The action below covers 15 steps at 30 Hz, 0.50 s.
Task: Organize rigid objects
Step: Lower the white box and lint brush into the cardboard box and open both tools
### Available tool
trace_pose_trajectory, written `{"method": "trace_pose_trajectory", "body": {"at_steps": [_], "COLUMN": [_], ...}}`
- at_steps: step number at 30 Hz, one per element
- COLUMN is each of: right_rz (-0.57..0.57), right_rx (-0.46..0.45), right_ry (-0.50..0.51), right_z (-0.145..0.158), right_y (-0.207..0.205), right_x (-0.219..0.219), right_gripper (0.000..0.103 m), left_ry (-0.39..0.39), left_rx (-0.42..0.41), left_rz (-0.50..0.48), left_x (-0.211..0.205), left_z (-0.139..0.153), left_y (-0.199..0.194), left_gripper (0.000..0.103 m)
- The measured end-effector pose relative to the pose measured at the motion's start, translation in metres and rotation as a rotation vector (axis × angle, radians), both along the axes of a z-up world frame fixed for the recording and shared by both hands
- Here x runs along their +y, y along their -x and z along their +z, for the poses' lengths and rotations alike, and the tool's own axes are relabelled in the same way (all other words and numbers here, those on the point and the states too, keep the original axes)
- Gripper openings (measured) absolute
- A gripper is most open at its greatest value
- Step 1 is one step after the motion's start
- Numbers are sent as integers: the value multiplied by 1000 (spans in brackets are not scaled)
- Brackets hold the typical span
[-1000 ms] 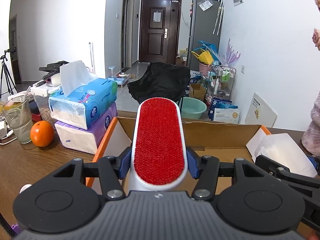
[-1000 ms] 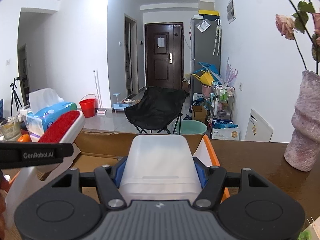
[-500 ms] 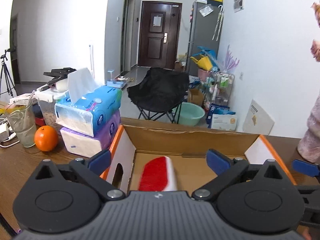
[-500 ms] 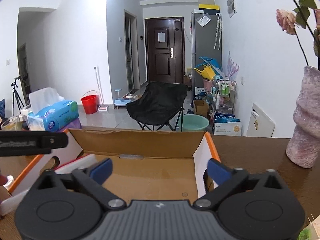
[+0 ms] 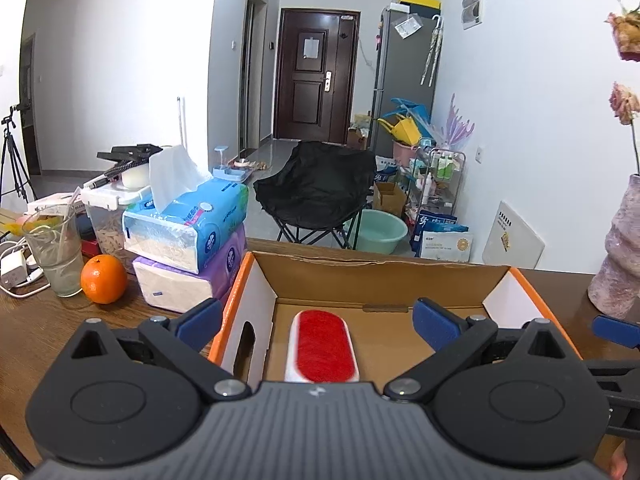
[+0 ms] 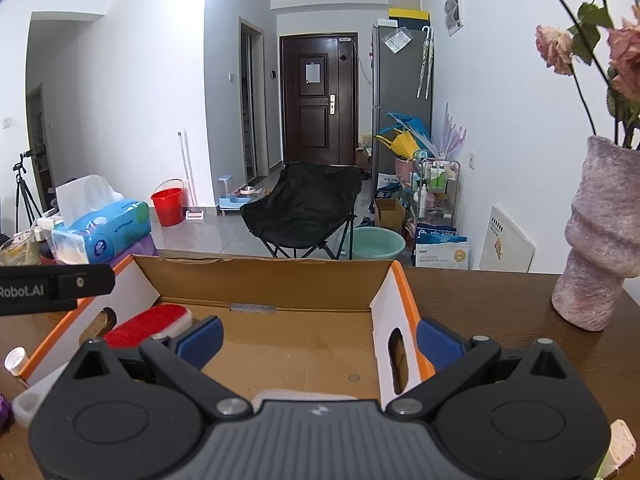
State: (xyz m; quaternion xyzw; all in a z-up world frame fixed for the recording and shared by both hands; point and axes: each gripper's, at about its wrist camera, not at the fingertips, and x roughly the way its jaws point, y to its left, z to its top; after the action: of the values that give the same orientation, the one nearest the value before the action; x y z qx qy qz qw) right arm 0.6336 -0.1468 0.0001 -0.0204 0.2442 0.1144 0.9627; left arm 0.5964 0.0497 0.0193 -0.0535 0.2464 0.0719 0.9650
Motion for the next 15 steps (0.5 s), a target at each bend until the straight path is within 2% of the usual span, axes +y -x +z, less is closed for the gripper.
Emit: {"method": "trace_pose_trajectory", "body": {"at_steps": [15], "right_rz": [-10], "right_rx": [-55], "right_ry": [1], "right_z": [18], "right_y": [70], "right_x": [-21], "right_gripper": [103], "left_ry": [-1], "left_rx": [-53], "left_rz": [-36], "left_x": [-5], "left_z": [13], "left_y": [65], "left_gripper": [103]}}
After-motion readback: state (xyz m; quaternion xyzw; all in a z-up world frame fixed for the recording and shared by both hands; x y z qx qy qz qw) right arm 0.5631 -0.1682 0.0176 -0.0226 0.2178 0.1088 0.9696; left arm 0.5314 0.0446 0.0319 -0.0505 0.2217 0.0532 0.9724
